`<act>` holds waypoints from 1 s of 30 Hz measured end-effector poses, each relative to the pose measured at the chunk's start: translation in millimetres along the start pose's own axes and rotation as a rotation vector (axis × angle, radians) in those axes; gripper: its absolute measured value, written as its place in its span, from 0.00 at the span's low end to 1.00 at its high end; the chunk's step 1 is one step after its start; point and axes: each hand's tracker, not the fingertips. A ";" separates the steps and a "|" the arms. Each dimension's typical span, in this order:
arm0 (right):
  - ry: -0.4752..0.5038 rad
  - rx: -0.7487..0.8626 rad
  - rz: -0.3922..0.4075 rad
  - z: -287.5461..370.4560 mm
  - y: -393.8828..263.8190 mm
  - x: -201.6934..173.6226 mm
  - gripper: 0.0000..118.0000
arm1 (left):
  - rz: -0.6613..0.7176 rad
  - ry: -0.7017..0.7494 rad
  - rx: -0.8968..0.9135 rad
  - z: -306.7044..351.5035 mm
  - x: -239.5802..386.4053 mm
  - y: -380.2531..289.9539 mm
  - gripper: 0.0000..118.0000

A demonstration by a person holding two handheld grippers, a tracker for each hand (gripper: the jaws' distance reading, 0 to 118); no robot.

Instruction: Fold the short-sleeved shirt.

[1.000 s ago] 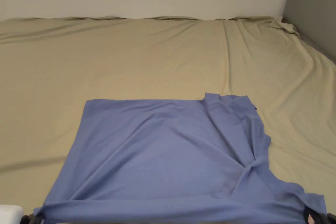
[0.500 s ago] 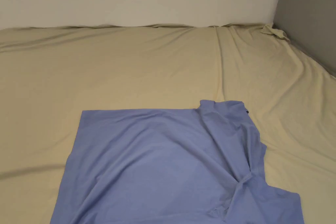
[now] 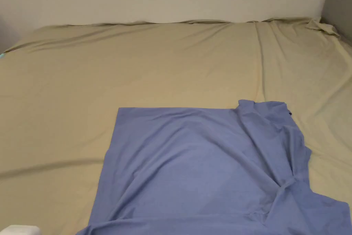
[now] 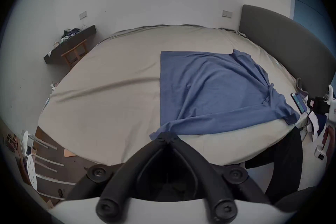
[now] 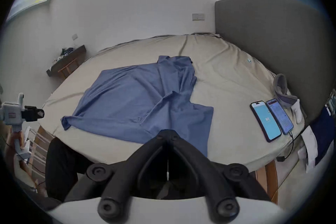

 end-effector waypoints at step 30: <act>-0.017 -0.252 -0.101 -67.9 4.7 12.0 1.00 | 0.056 -0.114 -0.237 -115.2 0.0 2.0 0.02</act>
